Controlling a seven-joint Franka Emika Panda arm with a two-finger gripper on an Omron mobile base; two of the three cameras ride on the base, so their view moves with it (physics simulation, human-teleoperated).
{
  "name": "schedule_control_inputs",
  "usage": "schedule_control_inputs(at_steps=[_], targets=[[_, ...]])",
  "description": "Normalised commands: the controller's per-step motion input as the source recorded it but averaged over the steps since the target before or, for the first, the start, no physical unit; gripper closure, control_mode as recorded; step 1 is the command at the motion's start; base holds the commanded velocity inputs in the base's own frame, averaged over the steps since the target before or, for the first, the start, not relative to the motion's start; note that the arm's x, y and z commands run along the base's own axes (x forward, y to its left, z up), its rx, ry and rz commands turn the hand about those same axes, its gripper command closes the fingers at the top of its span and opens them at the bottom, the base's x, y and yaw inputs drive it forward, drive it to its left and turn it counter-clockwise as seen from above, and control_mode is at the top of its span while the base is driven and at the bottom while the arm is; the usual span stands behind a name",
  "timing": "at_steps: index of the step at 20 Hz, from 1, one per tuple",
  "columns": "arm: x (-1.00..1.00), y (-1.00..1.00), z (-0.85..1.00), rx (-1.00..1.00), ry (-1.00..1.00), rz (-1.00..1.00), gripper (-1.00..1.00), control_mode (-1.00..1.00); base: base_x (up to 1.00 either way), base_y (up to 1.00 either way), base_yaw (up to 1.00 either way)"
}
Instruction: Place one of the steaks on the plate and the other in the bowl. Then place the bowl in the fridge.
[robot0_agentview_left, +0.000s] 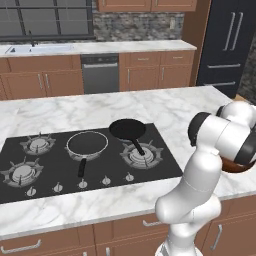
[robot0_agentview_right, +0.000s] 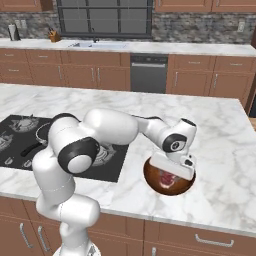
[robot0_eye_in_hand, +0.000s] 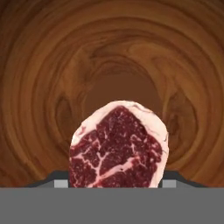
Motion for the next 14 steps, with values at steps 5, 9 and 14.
schedule_control_inputs(at_steps=[5,9,14], targets=[[0.02,0.06,0.1,-0.02,0.0,0.0,-1.0,-1.0,0.0,0.0,0.0],[0.01,0.0,0.24,-0.03,0.0,0.0,-1.0,-1.0,0.0,0.0,0.0],[0.0,0.0,0.37,-0.03,0.0,0.0,-1.0,-1.0,0.0,0.0,0.0]])
